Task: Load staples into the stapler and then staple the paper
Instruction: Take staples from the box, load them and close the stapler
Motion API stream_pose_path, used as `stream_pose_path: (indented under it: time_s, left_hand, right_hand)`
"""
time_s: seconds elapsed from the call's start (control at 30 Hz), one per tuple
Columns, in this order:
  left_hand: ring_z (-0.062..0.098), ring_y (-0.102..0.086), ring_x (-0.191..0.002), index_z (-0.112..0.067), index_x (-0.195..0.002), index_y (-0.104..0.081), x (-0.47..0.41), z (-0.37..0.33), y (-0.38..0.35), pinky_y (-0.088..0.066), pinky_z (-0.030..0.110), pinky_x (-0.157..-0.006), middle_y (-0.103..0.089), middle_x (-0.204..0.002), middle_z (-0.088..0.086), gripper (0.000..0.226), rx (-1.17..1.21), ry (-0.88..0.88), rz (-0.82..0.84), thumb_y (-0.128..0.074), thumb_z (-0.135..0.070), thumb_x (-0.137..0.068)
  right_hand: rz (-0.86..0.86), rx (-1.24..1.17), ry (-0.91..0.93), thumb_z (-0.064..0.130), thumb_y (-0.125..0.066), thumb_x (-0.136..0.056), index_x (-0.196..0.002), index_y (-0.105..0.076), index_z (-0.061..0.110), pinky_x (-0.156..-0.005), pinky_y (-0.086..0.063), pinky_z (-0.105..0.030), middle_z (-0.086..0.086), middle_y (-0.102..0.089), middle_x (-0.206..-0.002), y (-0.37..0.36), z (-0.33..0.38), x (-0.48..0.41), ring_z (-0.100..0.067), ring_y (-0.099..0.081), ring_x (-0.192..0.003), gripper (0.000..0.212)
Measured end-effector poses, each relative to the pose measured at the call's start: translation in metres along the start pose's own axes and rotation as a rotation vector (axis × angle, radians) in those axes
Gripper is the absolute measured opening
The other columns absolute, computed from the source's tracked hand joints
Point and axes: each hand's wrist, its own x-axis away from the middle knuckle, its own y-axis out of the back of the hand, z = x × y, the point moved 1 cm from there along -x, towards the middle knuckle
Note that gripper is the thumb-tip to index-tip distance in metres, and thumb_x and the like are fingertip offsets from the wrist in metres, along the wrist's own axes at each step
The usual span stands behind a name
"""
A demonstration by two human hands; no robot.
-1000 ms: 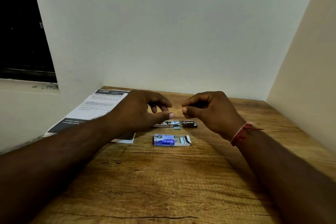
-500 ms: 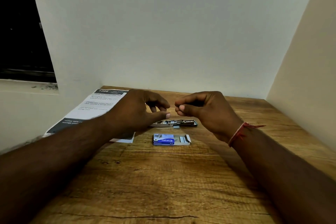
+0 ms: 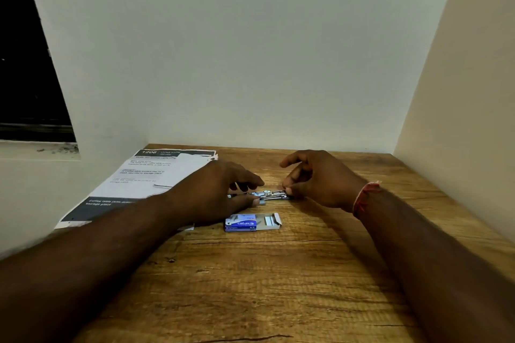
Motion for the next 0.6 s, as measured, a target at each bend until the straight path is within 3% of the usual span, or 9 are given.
stream_pose_path:
  time_s: [0.13,0.4,0.6]
  left_hand:
    - [-0.007,-0.072,-0.098,-0.041,-0.134,-0.079,-0.002,-0.003,-0.006,-0.054,0.007,-0.077,-0.079,-0.111,-0.023,0.035,-0.016,-0.046,-0.001,-0.084,-0.046,-0.099]
    - [0.003,-0.063,-0.097,-0.057,-0.147,-0.066,-0.007,0.002,-0.013,-0.056,0.032,-0.081,-0.065,-0.104,-0.021,0.037,-0.098,-0.126,0.141,-0.065,-0.046,-0.112]
    - [0.003,-0.058,-0.098,-0.063,-0.155,-0.054,-0.007,0.002,-0.014,-0.042,0.023,-0.076,-0.055,-0.108,-0.016,0.043,-0.122,-0.112,0.2,-0.055,-0.045,-0.117]
  right_hand:
    - [0.018,-0.036,-0.025,0.005,-0.09,-0.088,-0.136,-0.067,0.025,-0.094,-0.066,-0.034,0.007,-0.086,-0.095,-0.002,-0.003,-0.001,-0.006,-0.082,-0.093,0.057]
    - [0.062,-0.045,-0.006,0.011,-0.09,-0.089,-0.142,-0.063,0.031,-0.101,-0.061,-0.036,0.014,-0.086,-0.097,-0.012,0.001,-0.002,0.0,-0.081,-0.095,0.062]
    - [0.059,-0.039,-0.009,0.011,-0.091,-0.089,-0.142,-0.063,0.03,-0.104,-0.061,-0.041,0.015,-0.086,-0.097,-0.012,-0.001,-0.004,-0.001,-0.08,-0.097,0.064]
